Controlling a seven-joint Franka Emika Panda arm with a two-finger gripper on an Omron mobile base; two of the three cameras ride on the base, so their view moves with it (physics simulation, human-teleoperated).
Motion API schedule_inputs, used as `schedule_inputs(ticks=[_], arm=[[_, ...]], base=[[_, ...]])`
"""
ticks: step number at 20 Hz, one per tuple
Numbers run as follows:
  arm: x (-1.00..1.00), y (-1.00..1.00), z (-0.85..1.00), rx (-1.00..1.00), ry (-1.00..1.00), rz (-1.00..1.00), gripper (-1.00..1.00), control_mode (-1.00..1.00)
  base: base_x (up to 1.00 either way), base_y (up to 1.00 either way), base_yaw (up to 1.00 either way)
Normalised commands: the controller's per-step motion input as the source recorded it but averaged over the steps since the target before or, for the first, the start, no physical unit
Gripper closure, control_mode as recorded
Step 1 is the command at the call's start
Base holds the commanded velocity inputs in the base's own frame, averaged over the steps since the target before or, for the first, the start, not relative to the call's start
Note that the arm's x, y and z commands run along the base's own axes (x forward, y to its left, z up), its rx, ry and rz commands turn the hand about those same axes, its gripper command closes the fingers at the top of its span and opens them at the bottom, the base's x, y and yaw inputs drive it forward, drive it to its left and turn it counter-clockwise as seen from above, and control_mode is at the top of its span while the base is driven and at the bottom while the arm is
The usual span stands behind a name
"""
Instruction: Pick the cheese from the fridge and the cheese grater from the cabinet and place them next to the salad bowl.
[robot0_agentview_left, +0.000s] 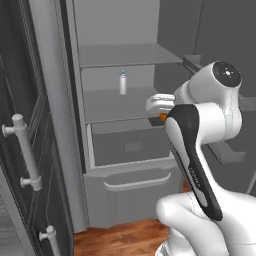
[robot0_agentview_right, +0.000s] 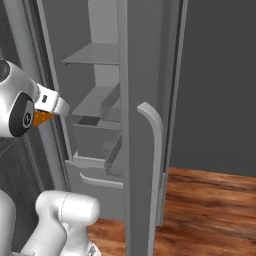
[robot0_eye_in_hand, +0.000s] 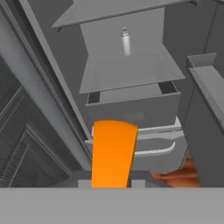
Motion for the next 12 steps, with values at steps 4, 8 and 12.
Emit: schedule_inputs(ticks=[4, 8, 12], arm=[[0.00, 0.00, 0.00, 0.00, 0.00, 0.00, 1.00, 1.00], [0.00, 0.00, 0.00, 0.00, 0.00, 0.00, 1.00, 1.00], [0.00, 0.00, 0.00, 0.00, 0.00, 0.00, 1.00, 1.00]], base=[[-0.61, 0.00, 0.00], [-0.62, 0.00, 0.00], [-0.65, 0.00, 0.00]])
